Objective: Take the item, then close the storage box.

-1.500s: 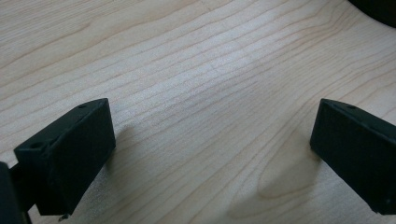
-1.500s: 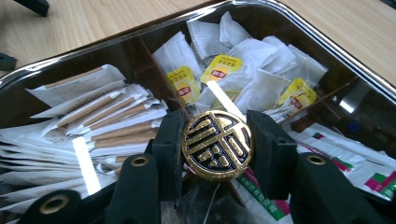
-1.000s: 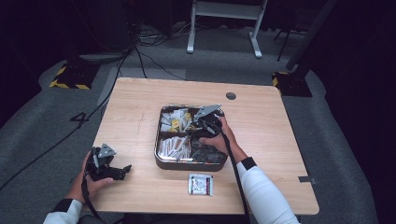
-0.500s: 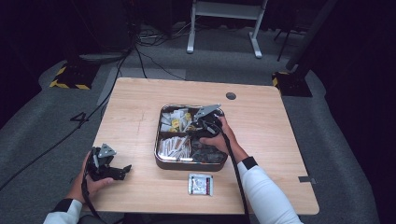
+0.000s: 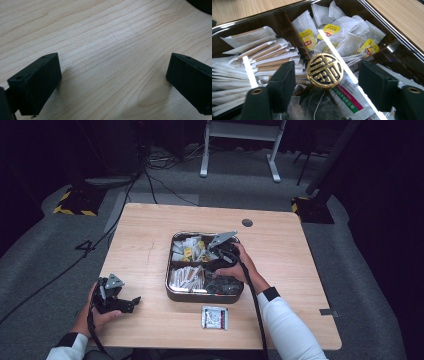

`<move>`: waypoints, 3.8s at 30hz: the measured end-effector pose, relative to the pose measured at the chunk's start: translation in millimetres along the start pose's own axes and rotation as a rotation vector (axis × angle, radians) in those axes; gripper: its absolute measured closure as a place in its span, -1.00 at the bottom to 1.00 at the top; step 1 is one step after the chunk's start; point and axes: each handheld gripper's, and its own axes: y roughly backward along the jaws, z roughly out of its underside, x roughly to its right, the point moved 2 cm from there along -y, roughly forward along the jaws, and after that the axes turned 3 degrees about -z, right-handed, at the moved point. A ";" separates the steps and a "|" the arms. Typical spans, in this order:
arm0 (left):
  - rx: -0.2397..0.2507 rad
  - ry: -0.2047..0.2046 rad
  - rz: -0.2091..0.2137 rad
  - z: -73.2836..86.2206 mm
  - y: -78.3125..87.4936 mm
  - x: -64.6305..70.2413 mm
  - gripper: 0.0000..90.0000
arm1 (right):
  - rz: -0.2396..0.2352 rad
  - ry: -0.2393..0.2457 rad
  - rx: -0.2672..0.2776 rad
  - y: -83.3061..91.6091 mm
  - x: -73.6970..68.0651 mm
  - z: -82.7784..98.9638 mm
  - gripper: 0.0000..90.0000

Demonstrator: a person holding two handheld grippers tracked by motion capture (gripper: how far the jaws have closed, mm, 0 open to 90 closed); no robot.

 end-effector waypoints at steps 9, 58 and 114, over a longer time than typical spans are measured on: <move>0.002 0.001 -0.001 0.3 0.0 0.1 -1.00 | -0.001 0.032 -0.031 4.8 -2.4 -0.8 -0.46; 0.003 0.001 -0.003 0.3 0.1 0.2 -1.00 | 0.145 0.071 -0.081 81.8 -1.0 29.3 -0.41; 0.003 0.003 -0.005 0.2 0.0 0.6 -0.99 | 0.291 -0.009 -0.100 131.8 9.0 123.5 -0.48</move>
